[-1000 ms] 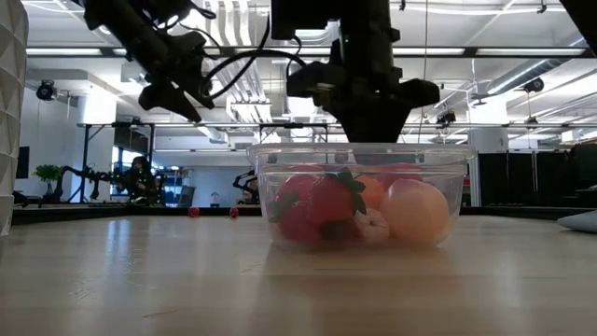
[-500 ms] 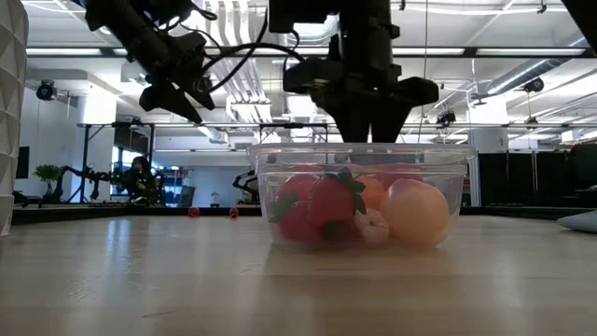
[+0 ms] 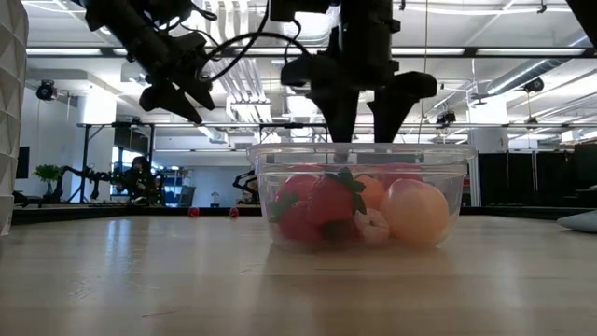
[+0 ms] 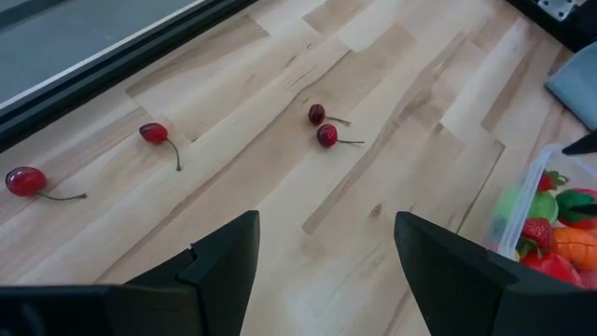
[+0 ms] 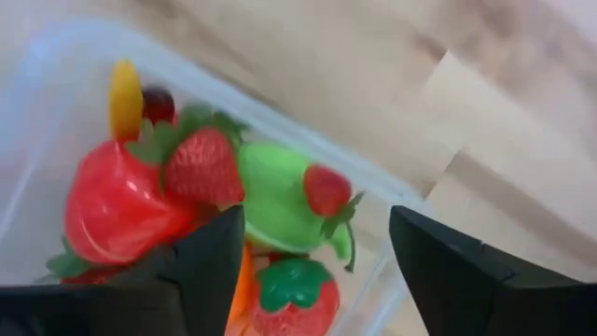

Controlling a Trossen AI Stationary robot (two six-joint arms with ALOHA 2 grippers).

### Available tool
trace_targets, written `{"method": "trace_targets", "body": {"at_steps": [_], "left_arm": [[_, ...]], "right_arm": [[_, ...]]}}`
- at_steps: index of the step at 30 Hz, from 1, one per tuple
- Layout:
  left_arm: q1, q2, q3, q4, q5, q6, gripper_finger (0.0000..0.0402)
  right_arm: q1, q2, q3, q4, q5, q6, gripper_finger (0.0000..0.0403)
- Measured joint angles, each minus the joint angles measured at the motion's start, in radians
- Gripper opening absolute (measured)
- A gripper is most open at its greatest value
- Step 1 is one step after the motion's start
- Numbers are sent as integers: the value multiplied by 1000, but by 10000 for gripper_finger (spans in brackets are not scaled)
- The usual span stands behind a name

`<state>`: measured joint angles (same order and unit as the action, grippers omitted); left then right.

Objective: Pick and placing Produce into tupperware
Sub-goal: Put the red cherry into the transparent bin

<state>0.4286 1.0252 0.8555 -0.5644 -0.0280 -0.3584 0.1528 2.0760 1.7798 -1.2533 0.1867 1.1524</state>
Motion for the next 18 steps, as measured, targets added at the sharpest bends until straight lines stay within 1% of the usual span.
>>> {"method": "trace_targets", "body": {"at_steps": [4,11,15,18], "left_arm": [[0,0,0,1,0,0,235],[0,14,0,8,-2,0,235],[0,34,0,11,-3,0,235],[0,50,1,14,-3,0,235]], "right_arm": [[0,-41,0,9,105,6,262],[0,-149,0,23,332,12,253],[-1,-200,0,48,415,-95,256],[-3,-219,0,34,462,-196,255]]}}
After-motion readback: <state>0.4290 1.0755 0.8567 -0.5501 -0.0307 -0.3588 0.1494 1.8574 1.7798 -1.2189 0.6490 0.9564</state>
